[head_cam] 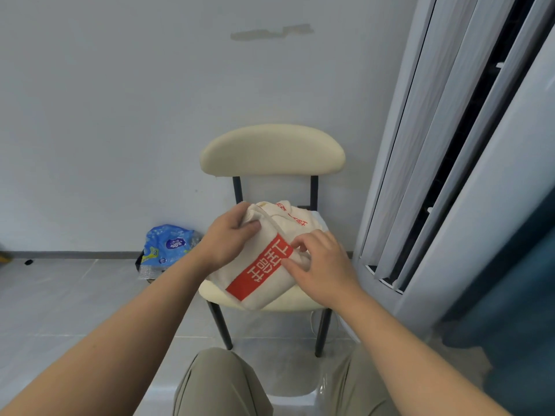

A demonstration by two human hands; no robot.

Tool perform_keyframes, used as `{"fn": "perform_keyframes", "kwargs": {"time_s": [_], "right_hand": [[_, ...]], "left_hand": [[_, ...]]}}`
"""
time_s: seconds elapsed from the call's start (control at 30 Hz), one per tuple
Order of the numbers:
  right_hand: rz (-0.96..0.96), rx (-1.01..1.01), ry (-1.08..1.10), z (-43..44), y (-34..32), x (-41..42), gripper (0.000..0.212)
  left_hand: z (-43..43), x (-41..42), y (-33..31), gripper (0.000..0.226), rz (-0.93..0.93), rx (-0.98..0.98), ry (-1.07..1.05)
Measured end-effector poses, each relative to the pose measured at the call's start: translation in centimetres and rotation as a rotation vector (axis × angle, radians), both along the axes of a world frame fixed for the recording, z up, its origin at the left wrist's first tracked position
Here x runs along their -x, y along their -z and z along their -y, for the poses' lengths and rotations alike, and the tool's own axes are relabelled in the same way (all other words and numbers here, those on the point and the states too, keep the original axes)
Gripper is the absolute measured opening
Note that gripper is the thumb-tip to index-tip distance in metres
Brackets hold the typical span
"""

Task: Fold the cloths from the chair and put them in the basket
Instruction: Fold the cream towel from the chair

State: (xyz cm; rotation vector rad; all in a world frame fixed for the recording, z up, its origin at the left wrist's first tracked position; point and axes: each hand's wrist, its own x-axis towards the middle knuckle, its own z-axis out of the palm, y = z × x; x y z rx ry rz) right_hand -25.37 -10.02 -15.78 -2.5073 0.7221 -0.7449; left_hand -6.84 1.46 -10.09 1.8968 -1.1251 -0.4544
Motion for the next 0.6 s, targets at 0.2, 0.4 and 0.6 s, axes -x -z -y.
{"fn": "perform_keyframes", "kwargs": {"time_s": [0.2, 0.4, 0.6], "right_hand": [[-0.069, 0.041, 0.059, 0.0, -0.3, -0.1, 0.040], [-0.143, -0.310, -0.031, 1.2, -1.0, -0.2, 0.044], [-0.227, -0.088, -0.221, -0.6, -2.4, -0.7, 0.021]], "left_hand": [[-0.2, -0.2, 0.0, 0.010, -0.062, 0.072, -0.029], [-0.3, -1.1, -0.4, 0.015, -0.003, 0.032, 0.040], [0.1, -1.4, -0.1, 0.017, 0.125, -0.012, 0.020]]}}
